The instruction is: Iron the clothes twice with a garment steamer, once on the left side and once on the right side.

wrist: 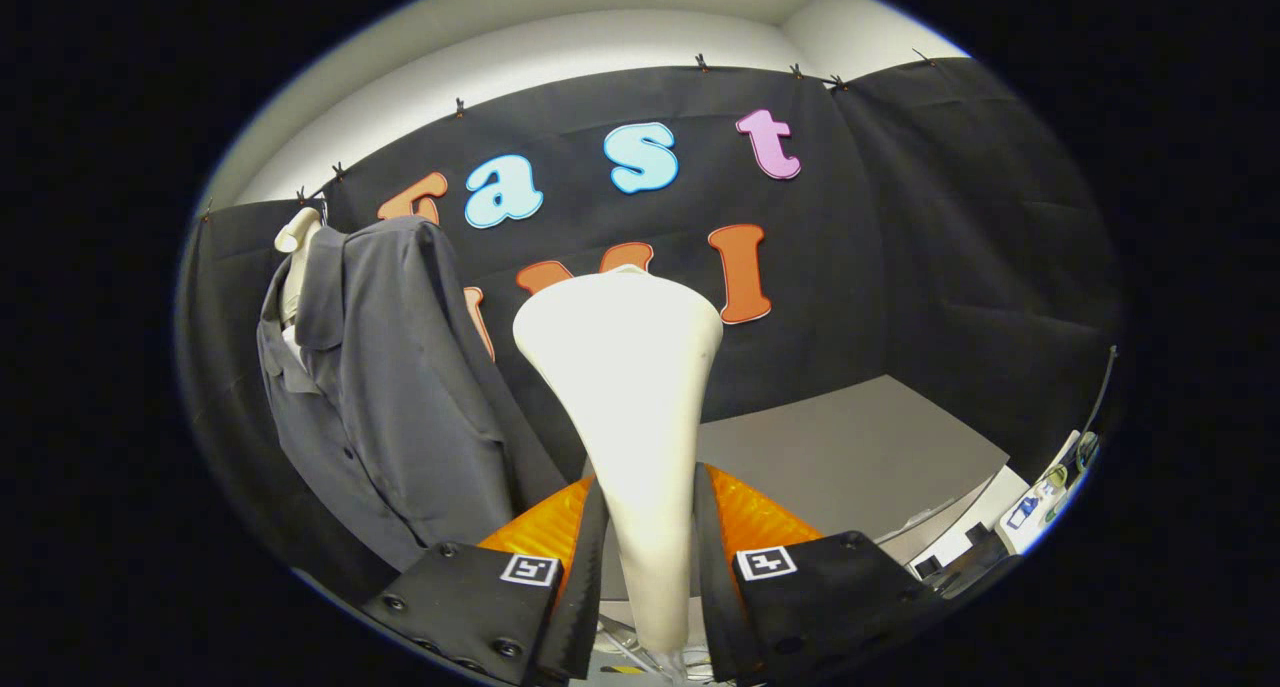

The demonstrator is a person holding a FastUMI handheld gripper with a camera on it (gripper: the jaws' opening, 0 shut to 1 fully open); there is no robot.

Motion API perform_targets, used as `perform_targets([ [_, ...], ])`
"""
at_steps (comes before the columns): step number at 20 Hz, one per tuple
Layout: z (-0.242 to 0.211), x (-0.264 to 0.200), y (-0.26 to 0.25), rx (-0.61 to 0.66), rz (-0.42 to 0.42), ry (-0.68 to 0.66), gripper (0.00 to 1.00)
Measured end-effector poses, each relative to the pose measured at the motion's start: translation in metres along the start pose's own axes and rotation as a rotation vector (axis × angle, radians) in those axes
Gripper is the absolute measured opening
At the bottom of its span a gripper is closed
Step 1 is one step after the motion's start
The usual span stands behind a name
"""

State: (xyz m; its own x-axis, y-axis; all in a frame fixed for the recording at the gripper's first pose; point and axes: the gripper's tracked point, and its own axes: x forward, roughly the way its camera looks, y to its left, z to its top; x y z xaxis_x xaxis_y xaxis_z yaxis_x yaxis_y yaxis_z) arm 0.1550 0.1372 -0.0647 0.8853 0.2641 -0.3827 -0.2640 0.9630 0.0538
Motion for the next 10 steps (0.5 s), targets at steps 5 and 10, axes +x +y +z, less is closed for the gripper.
perform_targets([
  [5,-0.003,-0.013,0.060,-0.017,-0.037,-0.046,0.51],
  [10,-0.016,-0.014,0.121,-0.033,-0.046,-0.053,0.50],
])
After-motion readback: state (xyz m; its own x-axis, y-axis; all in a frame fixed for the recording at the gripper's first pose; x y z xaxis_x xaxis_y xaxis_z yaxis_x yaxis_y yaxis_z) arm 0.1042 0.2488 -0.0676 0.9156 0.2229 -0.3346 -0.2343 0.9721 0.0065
